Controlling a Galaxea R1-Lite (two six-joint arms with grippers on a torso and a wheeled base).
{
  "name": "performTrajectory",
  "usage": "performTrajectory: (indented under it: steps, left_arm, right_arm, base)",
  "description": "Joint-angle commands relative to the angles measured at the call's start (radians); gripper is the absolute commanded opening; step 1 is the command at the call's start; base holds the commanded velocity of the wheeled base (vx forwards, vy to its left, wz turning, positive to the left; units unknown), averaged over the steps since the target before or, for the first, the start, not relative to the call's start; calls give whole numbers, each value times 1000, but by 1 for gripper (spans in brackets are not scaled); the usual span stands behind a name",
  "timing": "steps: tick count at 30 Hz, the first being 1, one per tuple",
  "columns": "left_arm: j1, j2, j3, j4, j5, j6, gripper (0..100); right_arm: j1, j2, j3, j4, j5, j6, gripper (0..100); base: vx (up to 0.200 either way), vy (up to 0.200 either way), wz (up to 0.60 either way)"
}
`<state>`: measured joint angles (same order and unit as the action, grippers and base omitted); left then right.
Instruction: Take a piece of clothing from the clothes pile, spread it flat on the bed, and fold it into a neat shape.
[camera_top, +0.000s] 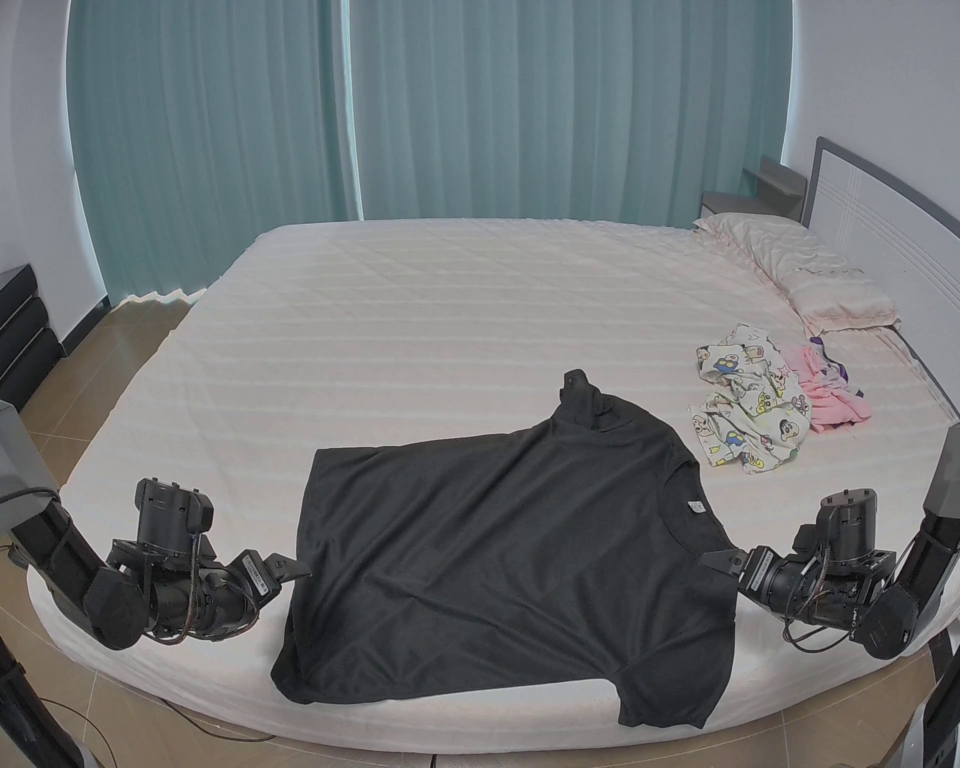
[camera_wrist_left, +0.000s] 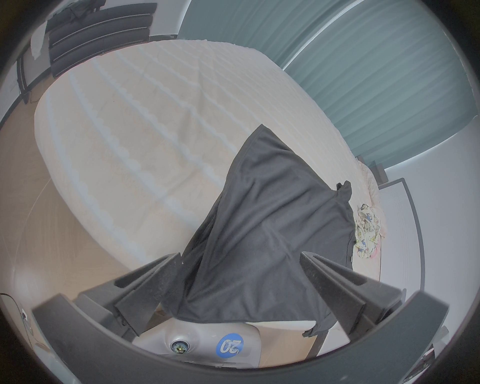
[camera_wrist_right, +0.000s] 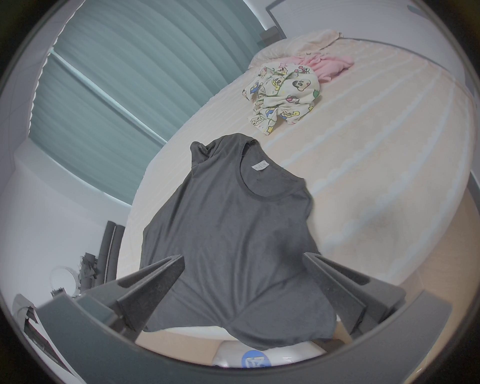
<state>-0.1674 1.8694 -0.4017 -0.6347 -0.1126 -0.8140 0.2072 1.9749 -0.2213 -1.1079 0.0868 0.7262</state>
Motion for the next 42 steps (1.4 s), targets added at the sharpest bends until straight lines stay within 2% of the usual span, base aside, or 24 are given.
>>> performTrajectory:
  steps: [1,8,12,15,24,35,42]
  left_arm:
    - [2,-7,-6,0,-2,-2,100]
    - [2,-7,-17,-7,-10,-14,100]
    - [2,-7,-54,0,-9,-112,100]
    - [3,-6,-51,0,-12,-114,100]
    - [22,-3,-57,0,-12,-114,100]
    - [26,27,-60,-7,-13,-117,100]
    - [26,88,-178,-2,1,-119,100]
  right_arm:
    - [15,32,-7,-7,2,16,100]
    - [15,32,-1,-7,2,18,100]
    - [18,36,7,-7,2,21,100]
    - [21,35,14,-7,2,21,100]
    - [21,33,26,-9,1,24,100]
    - [23,28,26,-9,1,24,100]
    - [29,24,28,-10,-6,22,100]
  base:
    - [200,0,0]
    - [57,0,0]
    - [0,0,0]
    - [0,0,0]
    - [0,200,0]
    - [0,0,0]
    - [0,0,0]
